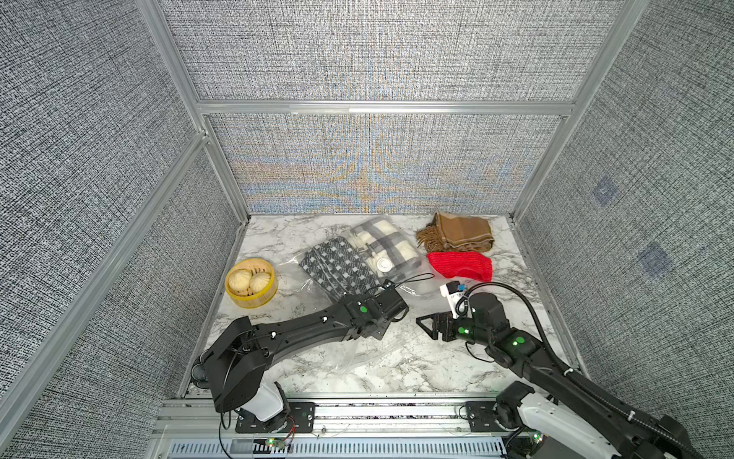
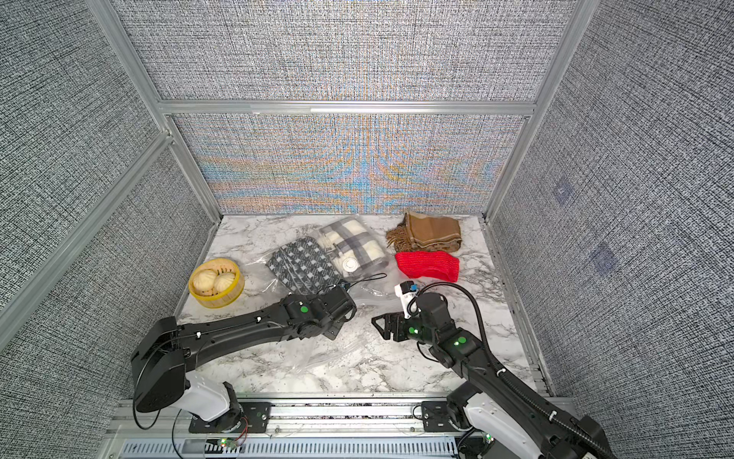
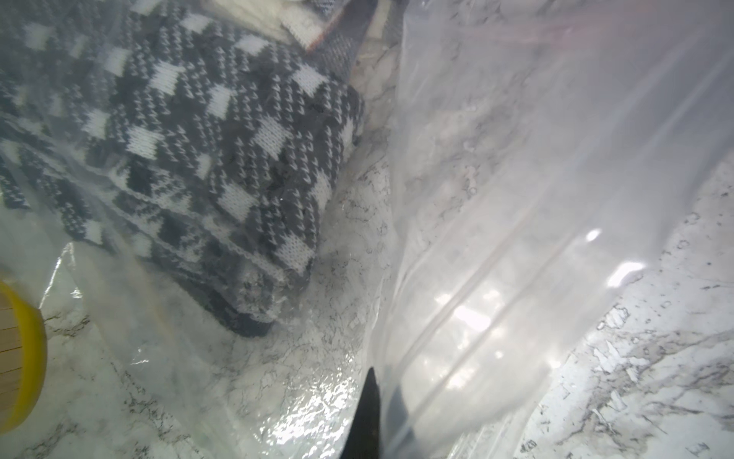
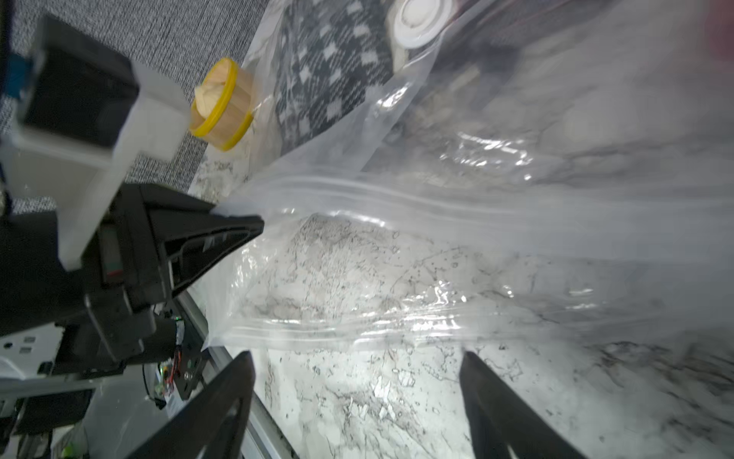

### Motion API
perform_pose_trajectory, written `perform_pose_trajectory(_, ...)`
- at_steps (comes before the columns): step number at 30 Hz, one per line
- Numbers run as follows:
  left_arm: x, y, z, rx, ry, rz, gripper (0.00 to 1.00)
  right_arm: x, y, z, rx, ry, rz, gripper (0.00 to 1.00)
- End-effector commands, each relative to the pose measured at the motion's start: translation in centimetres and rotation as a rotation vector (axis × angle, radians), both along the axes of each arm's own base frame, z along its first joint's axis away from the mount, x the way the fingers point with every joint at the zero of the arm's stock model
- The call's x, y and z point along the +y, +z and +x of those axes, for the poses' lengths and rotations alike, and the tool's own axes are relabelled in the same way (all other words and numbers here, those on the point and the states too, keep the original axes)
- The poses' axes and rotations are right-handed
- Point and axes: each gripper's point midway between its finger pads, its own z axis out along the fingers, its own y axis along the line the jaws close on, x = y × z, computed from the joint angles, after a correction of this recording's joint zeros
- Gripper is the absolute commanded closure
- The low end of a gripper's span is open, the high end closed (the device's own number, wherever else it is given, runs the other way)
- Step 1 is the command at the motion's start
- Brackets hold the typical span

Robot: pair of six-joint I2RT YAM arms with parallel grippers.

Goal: Take the scarf out of the vacuum bag
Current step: Adjust the vacuum bag at the center of the board.

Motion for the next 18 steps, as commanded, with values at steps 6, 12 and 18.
perform_pose_trajectory(6, -0.4, -0.4, 1.1, -0.012, 0.077, -0.008, 1.0, 1.0, -5.7, 5.7, 0.092, -0.006, -0.12, 0.24)
perform_pose_trajectory(12, 0.0, -0.2, 1.5, -0.034, 0.091, 0.004, 1.0, 0.0, -8.5, 12.2, 0.093, -0.131, -0.197, 0.2)
perform_pose_trajectory(18, 1.8, -1.4, 2.3, -0.083, 0.122, 0.118, 1.0, 1.8, -8.2, 17.1, 0.037, -0.105, -0.237, 0.1)
